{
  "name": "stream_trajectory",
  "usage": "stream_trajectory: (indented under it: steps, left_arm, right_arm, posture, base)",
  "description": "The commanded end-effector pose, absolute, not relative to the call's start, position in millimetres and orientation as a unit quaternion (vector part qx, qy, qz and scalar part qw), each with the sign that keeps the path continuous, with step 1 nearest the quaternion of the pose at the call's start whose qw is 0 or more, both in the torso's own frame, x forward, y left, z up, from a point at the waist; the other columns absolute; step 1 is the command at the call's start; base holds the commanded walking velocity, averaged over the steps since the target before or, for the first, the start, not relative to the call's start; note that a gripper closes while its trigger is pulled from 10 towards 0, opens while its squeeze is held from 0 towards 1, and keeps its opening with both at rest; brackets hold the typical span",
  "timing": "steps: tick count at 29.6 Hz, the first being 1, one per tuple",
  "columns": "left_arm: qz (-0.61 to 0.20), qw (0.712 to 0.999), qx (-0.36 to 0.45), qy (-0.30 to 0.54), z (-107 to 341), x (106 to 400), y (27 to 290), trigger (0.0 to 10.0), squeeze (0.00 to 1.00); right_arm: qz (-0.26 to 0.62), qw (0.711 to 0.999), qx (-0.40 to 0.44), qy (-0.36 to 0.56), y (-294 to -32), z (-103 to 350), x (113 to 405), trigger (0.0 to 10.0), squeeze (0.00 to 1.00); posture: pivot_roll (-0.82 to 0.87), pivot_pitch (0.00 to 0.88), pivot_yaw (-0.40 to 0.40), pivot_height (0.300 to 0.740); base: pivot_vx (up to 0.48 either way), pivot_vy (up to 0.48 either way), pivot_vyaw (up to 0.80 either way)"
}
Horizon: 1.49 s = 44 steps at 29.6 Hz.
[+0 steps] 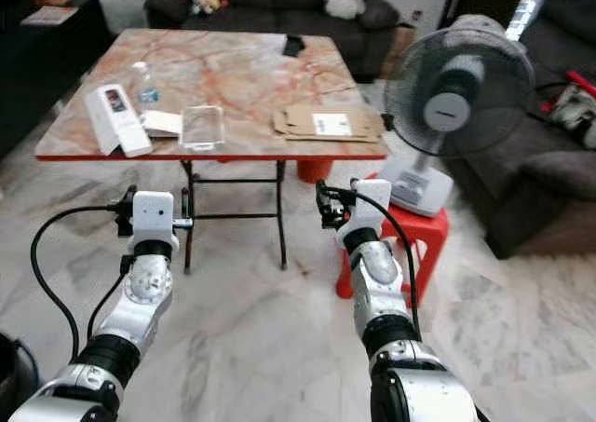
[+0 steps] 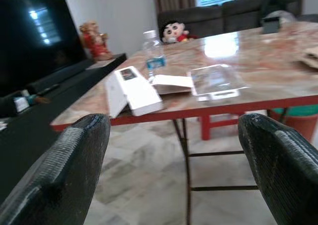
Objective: Picking trash to rubbish bin
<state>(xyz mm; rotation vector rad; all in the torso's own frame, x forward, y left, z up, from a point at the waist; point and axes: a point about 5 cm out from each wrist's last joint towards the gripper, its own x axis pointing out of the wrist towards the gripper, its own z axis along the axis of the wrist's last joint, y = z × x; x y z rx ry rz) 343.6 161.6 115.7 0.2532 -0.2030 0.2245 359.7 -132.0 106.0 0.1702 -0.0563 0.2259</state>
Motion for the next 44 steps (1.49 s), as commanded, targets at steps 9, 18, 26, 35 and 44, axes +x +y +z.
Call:
stream_trajectory:
  steps: [9,18,26,35,44]
  left_arm:
    - [0.111,0.979,0.13,-0.114,126.1,347.0,156.9,10.0,0.0]
    - [0.111,0.978,0.13,-0.116,130.5,349.0,157.2,10.0,0.0]
    - [0.109,0.978,0.131,-0.118,132.7,349.2,156.3,10.0,0.0]
    - [0.107,0.978,0.133,-0.119,134.7,349.4,156.0,10.0,0.0]
    - [0.106,0.978,0.133,-0.118,135.2,349.4,155.2,10.0,0.0]
  right_arm:
    - [0.113,0.989,0.087,-0.044,-133.8,117.1,364.6,10.0,0.0]
    - [0.119,0.988,0.083,-0.05,-131.2,120.5,365.9,10.0,0.0]
    - [0.122,0.988,0.08,-0.056,-131.2,122.9,366.0,10.0,0.0]
    - [0.124,0.987,0.088,-0.058,-130.0,123.7,366.2,10.0,0.0]
    - [0.126,0.986,0.089,-0.061,-129.6,124.8,366.2,10.0,0.0]
  posture:
    - [-0.08,0.0,-0.094,0.74]
    - [-0.08,0.0,-0.093,0.74]
    - [-0.08,0.0,-0.093,0.74]
    - [-0.08,0.0,-0.093,0.74]
    - [-0.08,0.0,-0.093,0.74]
  base:
    - [0.329,0.0,0.15]
    - [0.33,0.0,0.0]
    - [0.329,0.0,0.0]
    - [0.33,0.0,0.39]
    - [0.33,0.0,0.28]
